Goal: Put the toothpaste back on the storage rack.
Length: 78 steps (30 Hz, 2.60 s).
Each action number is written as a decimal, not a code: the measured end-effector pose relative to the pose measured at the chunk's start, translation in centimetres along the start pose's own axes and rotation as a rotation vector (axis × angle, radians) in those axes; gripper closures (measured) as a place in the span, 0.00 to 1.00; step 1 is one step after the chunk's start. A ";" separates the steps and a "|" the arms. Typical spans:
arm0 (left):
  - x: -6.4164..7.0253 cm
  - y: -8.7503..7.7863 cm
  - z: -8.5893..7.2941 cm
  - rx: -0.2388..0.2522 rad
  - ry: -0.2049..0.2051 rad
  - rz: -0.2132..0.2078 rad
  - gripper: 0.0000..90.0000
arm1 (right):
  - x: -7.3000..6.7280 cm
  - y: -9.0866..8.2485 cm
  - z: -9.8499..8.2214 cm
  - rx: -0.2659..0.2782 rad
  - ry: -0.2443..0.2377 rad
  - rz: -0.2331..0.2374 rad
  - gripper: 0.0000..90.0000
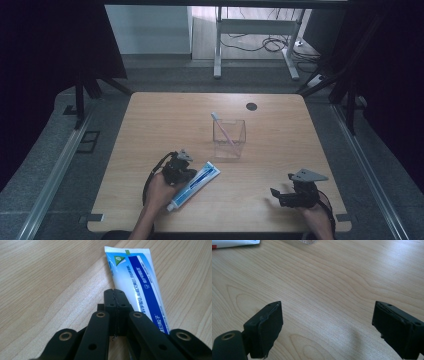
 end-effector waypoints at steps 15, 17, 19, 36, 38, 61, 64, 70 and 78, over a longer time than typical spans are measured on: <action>1.3 -2.9 0.1 -0.032 0.014 -0.009 0.76 | 0.0 0.1 -0.1 -0.010 0.001 0.003 0.11; 1.6 -3.0 0.0 -0.042 0.016 -0.014 0.73 | 0.0 0.1 -0.1 -0.010 0.000 0.002 0.11; 1.9 -3.1 -0.1 -0.047 0.017 -0.017 0.72 | 0.0 0.1 -0.1 -0.010 0.001 0.003 0.11; 3.1 -1.9 -0.1 -0.182 -0.009 -0.019 0.56 | -0.1 0.2 -0.2 -0.014 -0.001 0.012 0.12; 3.1 -1.7 0.0 -0.200 -0.012 -0.014 0.55 | -0.1 0.2 -0.2 -0.014 -0.003 0.011 0.12; 3.6 -0.9 0.9 -0.283 0.003 0.021 0.74 | 0.0 0.2 -0.2 -0.019 -0.003 0.013 0.12; 3.4 -1.0 0.8 -0.270 -0.007 0.006 0.77 | 0.0 0.3 -0.3 -0.021 0.000 0.014 0.12; 3.2 -1.3 0.8 -0.263 0.001 -0.010 0.80 | 0.1 0.3 -0.3 -0.021 0.002 0.015 0.12; 3.1 -2.0 0.7 -0.232 0.005 -0.011 0.80 | 0.3 0.3 -0.4 -0.025 0.008 0.016 0.12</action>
Point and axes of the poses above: each handheld gripper's, and its own axes: y roughly forward along the jaws, z roughly out of its top, x roughly to its right, the point moved 1 cm from there along y, roughly forward along the jaws
